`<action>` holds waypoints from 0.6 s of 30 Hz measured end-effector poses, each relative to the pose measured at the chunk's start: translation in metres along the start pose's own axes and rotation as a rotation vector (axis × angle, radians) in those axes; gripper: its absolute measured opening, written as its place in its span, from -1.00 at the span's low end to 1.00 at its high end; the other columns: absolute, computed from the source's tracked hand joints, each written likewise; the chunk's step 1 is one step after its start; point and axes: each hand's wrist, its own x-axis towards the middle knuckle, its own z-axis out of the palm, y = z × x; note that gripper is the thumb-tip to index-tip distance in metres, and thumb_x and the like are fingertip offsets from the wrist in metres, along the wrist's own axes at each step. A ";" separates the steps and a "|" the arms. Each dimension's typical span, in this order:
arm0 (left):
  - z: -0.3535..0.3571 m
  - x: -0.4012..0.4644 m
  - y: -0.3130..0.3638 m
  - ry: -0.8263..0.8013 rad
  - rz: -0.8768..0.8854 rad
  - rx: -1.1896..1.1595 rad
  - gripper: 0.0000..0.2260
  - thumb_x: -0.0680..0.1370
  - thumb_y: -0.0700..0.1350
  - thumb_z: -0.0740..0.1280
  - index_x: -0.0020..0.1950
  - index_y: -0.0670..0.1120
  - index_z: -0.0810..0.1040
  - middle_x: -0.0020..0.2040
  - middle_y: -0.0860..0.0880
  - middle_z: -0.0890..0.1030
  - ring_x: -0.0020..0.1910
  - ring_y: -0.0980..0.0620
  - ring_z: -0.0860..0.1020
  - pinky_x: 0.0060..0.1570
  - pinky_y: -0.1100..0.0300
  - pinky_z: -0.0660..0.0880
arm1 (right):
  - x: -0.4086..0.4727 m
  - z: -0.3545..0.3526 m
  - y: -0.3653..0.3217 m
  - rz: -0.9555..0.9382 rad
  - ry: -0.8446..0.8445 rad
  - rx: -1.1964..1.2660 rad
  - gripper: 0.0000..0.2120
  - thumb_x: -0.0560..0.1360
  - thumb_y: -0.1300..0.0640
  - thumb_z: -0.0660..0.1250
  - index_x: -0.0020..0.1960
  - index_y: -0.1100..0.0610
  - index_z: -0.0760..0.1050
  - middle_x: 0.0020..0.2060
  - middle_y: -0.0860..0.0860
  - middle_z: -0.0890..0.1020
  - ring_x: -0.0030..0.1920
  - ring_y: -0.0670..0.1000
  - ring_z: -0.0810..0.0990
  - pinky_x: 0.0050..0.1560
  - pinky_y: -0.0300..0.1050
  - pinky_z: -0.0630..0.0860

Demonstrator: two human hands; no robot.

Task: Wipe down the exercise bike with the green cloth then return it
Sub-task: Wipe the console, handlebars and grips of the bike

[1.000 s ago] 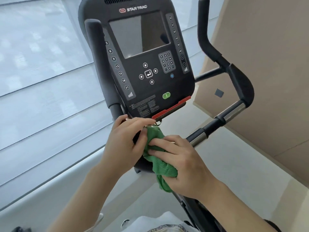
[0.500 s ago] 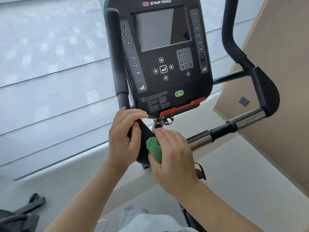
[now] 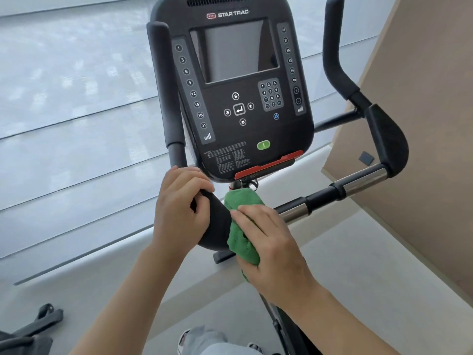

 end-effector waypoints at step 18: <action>0.044 0.016 0.071 -0.298 -0.141 -0.026 -0.78 0.56 -0.19 0.23 -0.04 0.05 0.64 -0.12 0.18 0.65 -0.09 0.10 0.59 -0.11 0.10 0.55 | 0.020 0.013 0.062 -0.232 0.282 -0.115 -0.66 0.55 -0.07 0.41 0.02 0.23 0.69 -0.07 0.10 0.70 -0.04 0.16 0.63 0.01 0.09 0.54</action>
